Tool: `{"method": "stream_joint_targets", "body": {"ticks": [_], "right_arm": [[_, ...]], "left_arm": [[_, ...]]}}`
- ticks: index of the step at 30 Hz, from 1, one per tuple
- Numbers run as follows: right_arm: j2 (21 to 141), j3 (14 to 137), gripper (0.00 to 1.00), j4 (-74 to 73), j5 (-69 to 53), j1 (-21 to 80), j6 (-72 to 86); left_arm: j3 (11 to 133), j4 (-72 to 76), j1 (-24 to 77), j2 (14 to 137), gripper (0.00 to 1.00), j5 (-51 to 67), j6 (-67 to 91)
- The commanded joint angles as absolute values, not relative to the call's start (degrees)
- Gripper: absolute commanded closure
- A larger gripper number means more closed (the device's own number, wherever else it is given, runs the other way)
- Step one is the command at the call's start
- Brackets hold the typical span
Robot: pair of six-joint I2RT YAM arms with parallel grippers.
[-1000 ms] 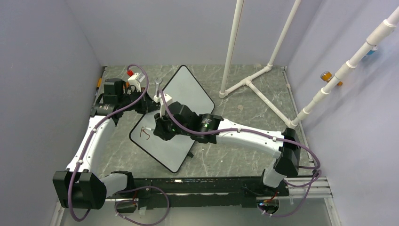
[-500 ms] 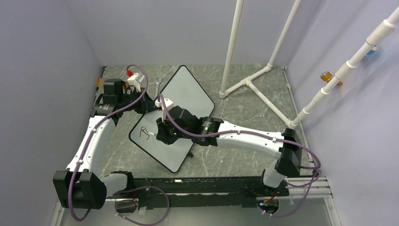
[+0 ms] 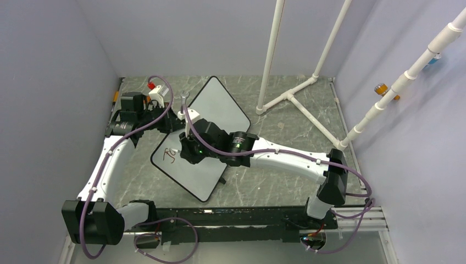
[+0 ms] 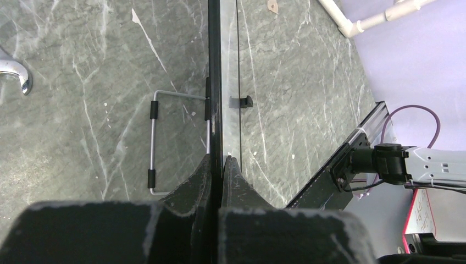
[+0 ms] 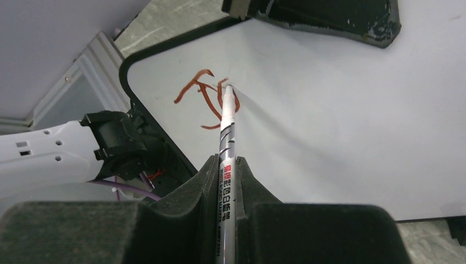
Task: Write a sentence on the whiteboard
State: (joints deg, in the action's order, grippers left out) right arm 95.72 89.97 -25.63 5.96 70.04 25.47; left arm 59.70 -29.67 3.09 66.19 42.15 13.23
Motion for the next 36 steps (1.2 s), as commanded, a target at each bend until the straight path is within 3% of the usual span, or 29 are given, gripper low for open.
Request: {"method": "stream_joint_targets", "body": {"ticks": [1,17,36], "right_arm": [[97.05,94.06,1.0,-25.25,6.63,69.88,24.35],[91.67,89.23,1.0,-23.78,7.7,69.95,24.64],[95.75,95.15,1.0,-24.37,4.59,67.06,22.72]], "left_arm": [[59.56,-23.07,3.28,64.44,1.0,37.85,4.57],[59.44,-23.1,3.25,64.29,1.0,37.88,4.52],[59.29,-23.03,3.34,64.22,1.0,38.59,4.37]]}}
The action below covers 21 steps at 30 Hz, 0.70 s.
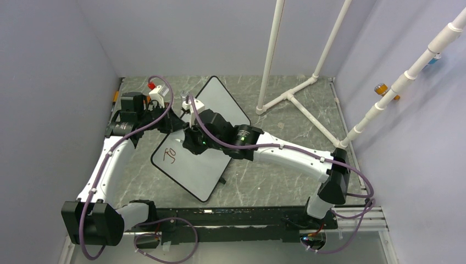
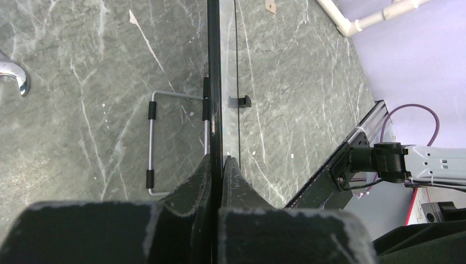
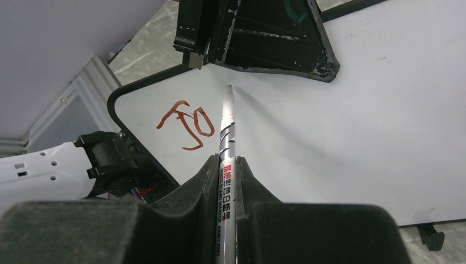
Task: Write a sentence on the whiteboard
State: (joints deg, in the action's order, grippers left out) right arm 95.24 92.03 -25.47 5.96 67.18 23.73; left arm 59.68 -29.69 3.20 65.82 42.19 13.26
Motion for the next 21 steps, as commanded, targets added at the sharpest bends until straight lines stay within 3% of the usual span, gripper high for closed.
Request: {"method": "stream_joint_targets", "body": {"ticks": [1,21], "right_arm": [[95.79,95.22,1.0,-24.43,4.37,67.14,22.76],[95.52,86.79,1.0,-22.69,2.69,67.08,24.37]], "left_arm": [[59.38,-23.09,3.34,64.25,1.0,38.63,4.39],[59.39,-22.98,3.34,64.14,1.0,38.6,4.48]]}}
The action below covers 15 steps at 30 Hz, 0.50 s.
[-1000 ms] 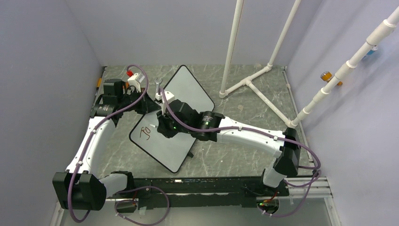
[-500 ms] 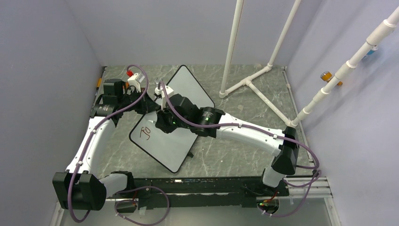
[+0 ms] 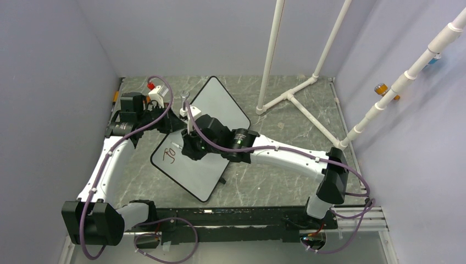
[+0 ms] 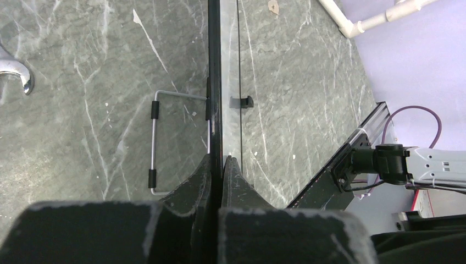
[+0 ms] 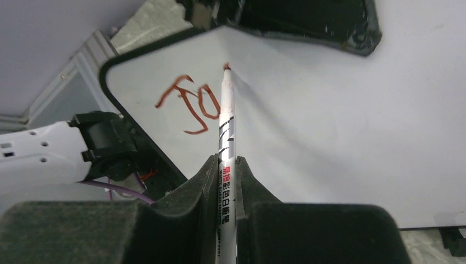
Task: Write a sentence on the whiteboard
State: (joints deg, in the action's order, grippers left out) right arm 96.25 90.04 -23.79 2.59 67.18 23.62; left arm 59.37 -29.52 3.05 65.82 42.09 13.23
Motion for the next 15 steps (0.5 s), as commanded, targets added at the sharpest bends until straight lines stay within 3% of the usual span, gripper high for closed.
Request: {"method": "stream_joint_targets", "body": {"ticks": [1,15], "right_arm": [[95.27,86.19,1.0,-22.6,2.65,67.14,24.57],[91.99,83.92,1.0,-21.62,0.98,66.54,26.09]], "left_arm": [[59.37,-23.02,3.32,64.12,1.0,38.59,4.48],[59.37,-23.11,3.38,64.02,1.0,38.64,4.39]]}}
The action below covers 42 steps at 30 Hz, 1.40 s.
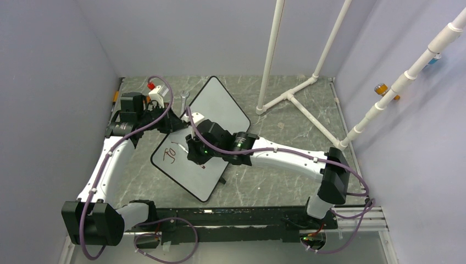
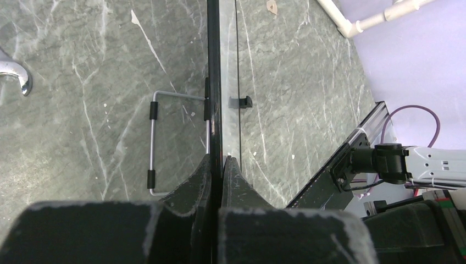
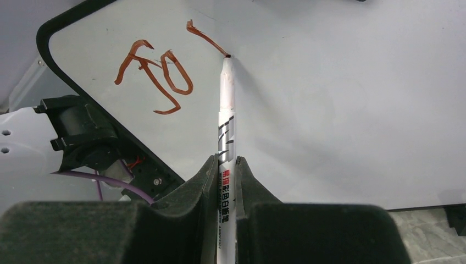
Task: Write a sentence on the whiteboard
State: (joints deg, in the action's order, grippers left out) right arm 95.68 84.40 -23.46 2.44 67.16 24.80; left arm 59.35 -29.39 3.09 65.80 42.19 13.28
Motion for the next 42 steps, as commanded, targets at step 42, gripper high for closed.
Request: {"method": "stream_joint_targets", "body": {"ticks": [42], "right_arm": [[96.86,84.32,1.0,-12.55,-35.66,52.74,50.19]], "left_arm": [[58.21,-21.75,4.04,60.74,1.0,38.74,3.52]]}}
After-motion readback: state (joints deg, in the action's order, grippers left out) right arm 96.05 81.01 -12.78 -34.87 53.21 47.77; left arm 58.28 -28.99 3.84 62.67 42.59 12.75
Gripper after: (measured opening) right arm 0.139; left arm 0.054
